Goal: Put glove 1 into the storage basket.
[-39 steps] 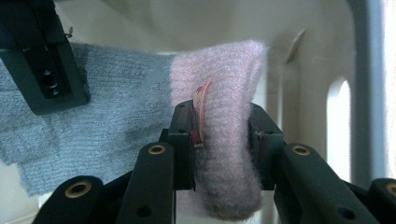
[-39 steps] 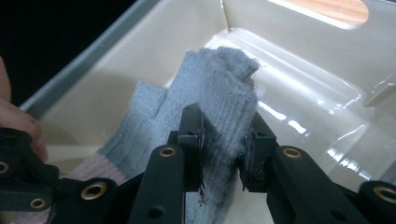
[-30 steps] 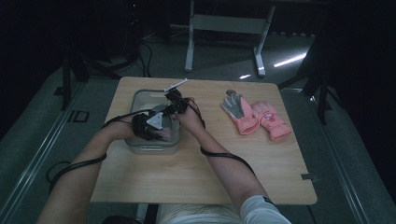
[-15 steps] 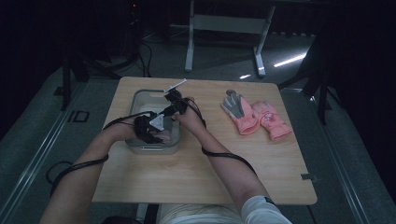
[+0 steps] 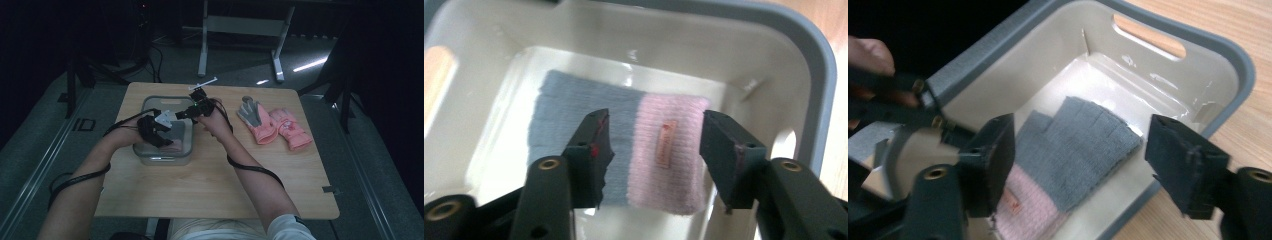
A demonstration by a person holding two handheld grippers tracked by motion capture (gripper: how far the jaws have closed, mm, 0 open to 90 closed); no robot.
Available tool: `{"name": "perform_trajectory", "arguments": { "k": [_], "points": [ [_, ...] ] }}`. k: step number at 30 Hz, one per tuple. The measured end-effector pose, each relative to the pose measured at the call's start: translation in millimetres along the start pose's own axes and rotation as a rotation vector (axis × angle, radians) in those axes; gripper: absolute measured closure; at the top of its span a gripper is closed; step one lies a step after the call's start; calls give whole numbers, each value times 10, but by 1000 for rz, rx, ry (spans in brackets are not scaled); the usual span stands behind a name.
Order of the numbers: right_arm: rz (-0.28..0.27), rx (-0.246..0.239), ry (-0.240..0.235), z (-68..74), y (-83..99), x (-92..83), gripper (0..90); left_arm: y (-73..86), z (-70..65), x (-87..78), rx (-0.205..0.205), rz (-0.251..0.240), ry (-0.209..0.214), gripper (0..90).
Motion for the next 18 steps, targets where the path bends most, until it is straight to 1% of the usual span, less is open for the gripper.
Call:
{"name": "perform_trajectory", "arguments": {
  "k": [1, 2, 3, 4, 5, 6, 7, 8, 9, 10, 11, 12, 13, 14, 15, 16, 17, 18],
  "points": [
    [-16, 6, 0, 0, 15, -54, 266, -15, -3, -21, -18, -18, -5, 437],
    [-30, 10, 2, -1, 27, -85, 266, -44, -3, -56, -55, -34, 7, 416],
    [-42, 5, 8, -2, 51, -137, 260, -65, -4, -74, -85, -45, 27, 386],
    [-53, -3, 14, 0, 75, -174, 231, -80, -10, -83, -100, -56, 31, 367],
    [-66, -7, 12, -1, 95, -203, 216, -102, -22, -92, -111, -64, 19, 355],
    [-84, -13, 12, -5, 126, -245, 214, -125, -39, -96, -125, -71, 18, 333],
    [-94, -17, 16, -6, 155, -286, 208, -154, -67, -101, -135, -97, 30, 305],
    [-105, -36, 25, -10, 190, -334, 205, -172, -86, -100, -130, -112, 30, 276],
    [-110, -48, 28, -10, 210, -365, 190, -201, -138, -98, -112, -122, 20, 234],
    [-110, -62, 29, -13, 241, -413, 173, -219, -165, -91, -99, -124, 21, 172],
    [-110, -62, 29, -13, 241, -413, 173, -219, -165, -91, -99, -124, 21, 143],
    [-108, -65, 28, -19, 261, -440, 170, -284, -228, -66, -133, -144, 49, 143],
    [-104, -80, 46, -41, 329, -517, 167, -312, -256, -53, -140, -153, 67, 132],
    [-96, -92, 57, -49, 361, -549, 160, -340, -286, -33, -142, -153, 78, 100],
    [-88, -99, 66, -58, 393, -582, 149, -366, -312, -8, -142, -140, 100, 37],
    [-86, -101, 71, -70, 424, -615, 147, -395, -345, 13, -142, -126, 106, 2],
    [-86, -101, 71, -70, 424, -615, 147, -395, -345, 13, -142, -126, 106, 1],
    [-87, -101, 74, -86, 455, -651, 144, -448, -404, 41, -148, -117, 118, 1]
  ]
}}
Point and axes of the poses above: each handheld gripper's, and its own axes: x roughly forward along the jaws, y roughly out of its underside, z roughly to its left, the point moved 1 cm from there along x, roughly forward along the jaws, and after that the axes turned 13 degrees about -x, right-handed, at the moved point
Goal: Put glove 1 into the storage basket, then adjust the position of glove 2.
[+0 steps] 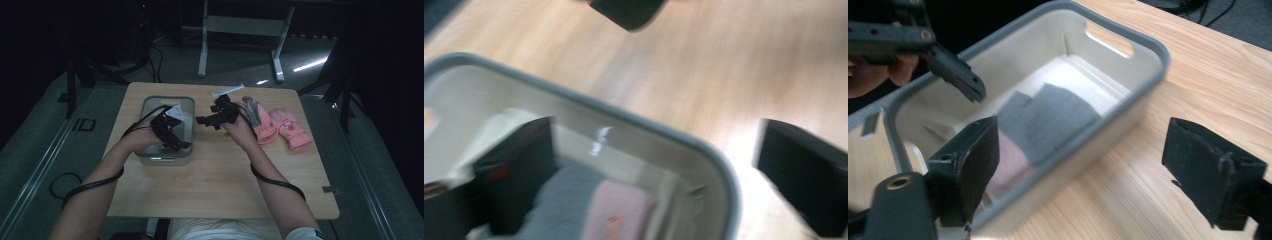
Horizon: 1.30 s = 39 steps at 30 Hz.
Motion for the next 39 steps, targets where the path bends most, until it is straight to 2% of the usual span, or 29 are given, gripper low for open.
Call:
{"name": "perform_trajectory", "arguments": {
  "k": [2, 5, 6, 8, 10, 11, 12, 14, 17, 18, 22, 23, 24, 25, 27, 29, 30, 32, 34, 35, 36, 37, 39],
  "points": [
    [12, 13, 15, -47, 76, -86, 137, -47, -57, 27, -26, -14, 25, 1],
    [6, 28, 21, -95, 145, -149, 136, -95, -126, 60, -43, -20, 21, 2],
    [13, 31, 26, -113, 172, -170, 136, -155, -236, 107, -42, -31, 3, 2],
    [27, 48, 30, -190, 289, -261, 136, -185, -330, 160, -22, -15, -10, 2],
    [42, 60, 46, -233, 345, -319, 136, -202, -416, 207, -1, -8, 2, 4],
    [42, 60, 46, -233, 345, -319, 136, -202, -416, 207, -1, -8, 2, 5],
    [43, 74, 47, -257, 372, -349, 135, -203, -500, 249, 24, -10, 7, 5],
    [59, 102, 42, -343, 476, -436, 135, -183, -586, 291, 26, -13, 3, 5],
    [68, 102, 50, -382, 530, -482, 131, -159, -656, 328, 19, -15, 11, 6],
    [80, 105, 60, -399, 558, -509, 123, -135, -730, 371, 2, -8, 23, 6],
    [80, 157, 73, -490, 673, -639, 121, -70, -892, 493, -2, 18, -28, 5],
    [80, 157, 73, -490, 673, -639, 121, -70, -892, 493, -2, 18, -28, 5],
    [83, 158, 73, -505, 689, -657, 123, 5, -983, 599, -11, 20, -21, 5],
    [64, 183, 76, -539, 734, -716, 121, 43, -1026, 647, -12, 11, -21, 5],
    [69, 163, 85, -551, 763, -745, 117, 118, -1112, 748, -3, 11, -49, 5],
    [52, 129, 138, -564, 784, -791, 196, 189, -1186, 845, -18, 21, -66, 5],
    [37, 105, 181, -575, 796, -826, 291, 221, -1208, 884, -24, 23, -75, 5],
    [46, 105, 200, -622, 830, -873, 468, 269, -1243, 945, -44, 31, -65, 5],
    [72, 85, 248, -674, 867, -882, 500, 312, -1265, 1003, -68, 13, -78, 5],
    [72, 85, 248, -674, 867, -882, 500, 312, -1265, 1003, -68, 13, -78, 5],
    [83, 80, 262, -707, 886, -877, 527, 357, -1282, 1065, -92, 12, -77, 5],
    [104, 85, 269, -780, 923, -855, 520, 381, -1298, 1088, -89, 0, -88, 5],
    [127, 62, 291, -841, 952, -831, 520, 431, -1319, 1119, -87, -30, -120, 5]
  ]
}}
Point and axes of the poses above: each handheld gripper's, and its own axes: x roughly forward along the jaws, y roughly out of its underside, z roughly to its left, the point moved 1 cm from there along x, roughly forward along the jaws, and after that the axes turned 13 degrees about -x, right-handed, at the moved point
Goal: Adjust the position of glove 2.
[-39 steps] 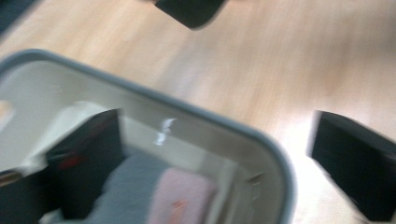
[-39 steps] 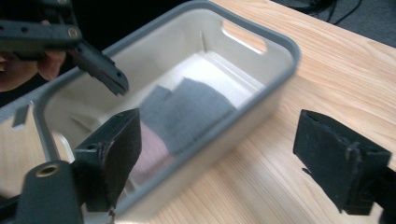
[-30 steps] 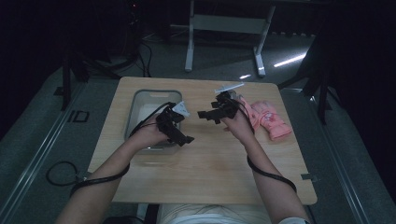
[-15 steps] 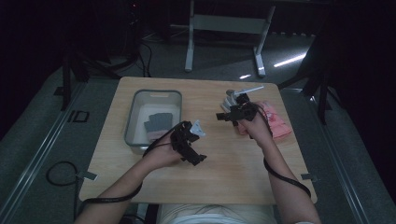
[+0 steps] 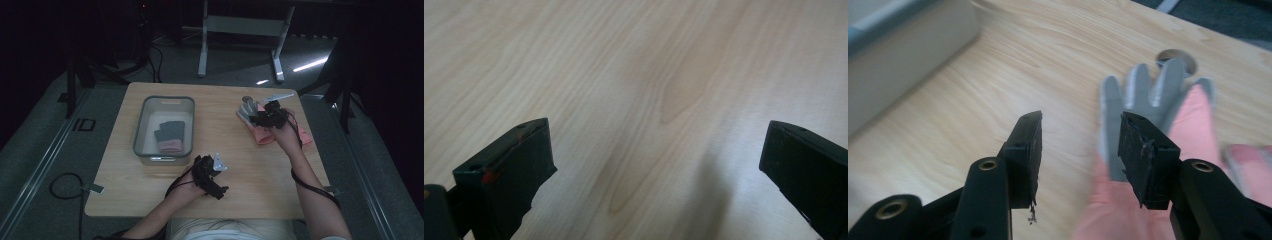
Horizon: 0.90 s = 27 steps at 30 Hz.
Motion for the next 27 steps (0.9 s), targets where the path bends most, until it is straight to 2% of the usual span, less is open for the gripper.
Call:
{"name": "perform_trajectory", "arguments": {
  "k": [2, 3, 4, 5, 7, 8, 11, 14, 17, 18, 21, 24, 27],
  "points": [
    [9, -10, 5, -28, 10, 22, 520, 22, -4, 2, -10, -19, -3, 5],
    [12, -11, 9, -55, 19, 41, 521, 62, 0, -9, -8, -64, -29, 5],
    [10, -9, 26, -111, 37, 75, 530, 76, 0, -11, 0, -73, -30, 5],
    [5, -7, 32, -128, 44, 84, 538, 87, 7, -17, 7, -65, -20, 5],
    [-6, 8, 37, -167, 52, 111, 561, 112, 28, -11, -14, -39, 34, 5],
    [1, 6, 39, -186, 50, 139, 565, 132, 35, -6, -13, -36, 38, 5],
    [20, -10, 38, -228, 33, 216, 584, 184, 39, 22, -18, -33, 38, 5],
    [31, -16, 24, -231, 7, 277, 589, 225, 39, 50, -3, -33, 17, 5],
    [57, -39, 20, -205, -14, 336, 621, 265, 48, 88, 2, -21, 29, 5],
    [58, -40, 15, -199, -22, 351, 624, 269, 43, 91, 1, -24, 22, 5],
    [61, -40, 18, -201, -50, 394, 634, 283, 35, 78, -12, -41, 33, 5],
    [89, -51, 27, -204, -58, 480, 623, 301, 18, 58, -12, -56, 37, 5],
    [138, -79, 65, -195, -25, 584, 617, 311, 6, 59, -4, -57, 30, 5]
  ]
}}
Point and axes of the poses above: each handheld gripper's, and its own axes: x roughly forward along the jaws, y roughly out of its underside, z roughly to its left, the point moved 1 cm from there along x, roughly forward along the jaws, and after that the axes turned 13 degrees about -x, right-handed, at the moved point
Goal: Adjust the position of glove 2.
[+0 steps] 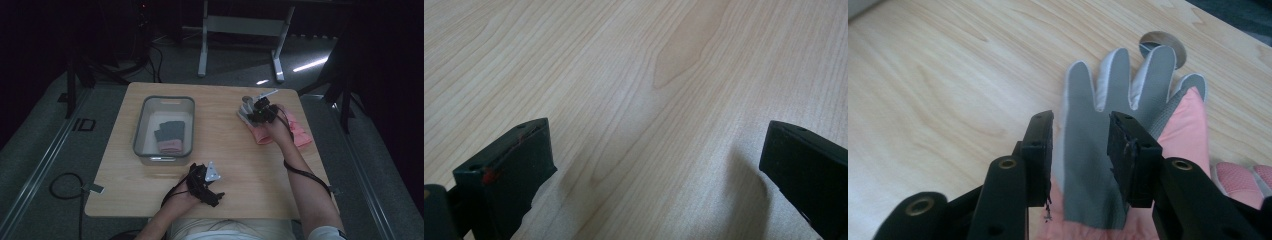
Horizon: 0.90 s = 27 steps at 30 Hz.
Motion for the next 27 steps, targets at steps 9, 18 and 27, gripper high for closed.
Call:
{"name": "perform_trajectory", "arguments": {
  "k": [9, 18, 27],
  "points": [
    [86, 27, 11, -136, 178, 227, 562, 26, -1, 18, 16, -2, -1, 5],
    [113, 104, -51, -127, 234, 351, 811, 25, 10, 19, 12, -7, 15, 5],
    [0, 214, -78, -79, 182, -114, 881, 30, 25, 19, 16, -15, 19, 5]
  ]
}}
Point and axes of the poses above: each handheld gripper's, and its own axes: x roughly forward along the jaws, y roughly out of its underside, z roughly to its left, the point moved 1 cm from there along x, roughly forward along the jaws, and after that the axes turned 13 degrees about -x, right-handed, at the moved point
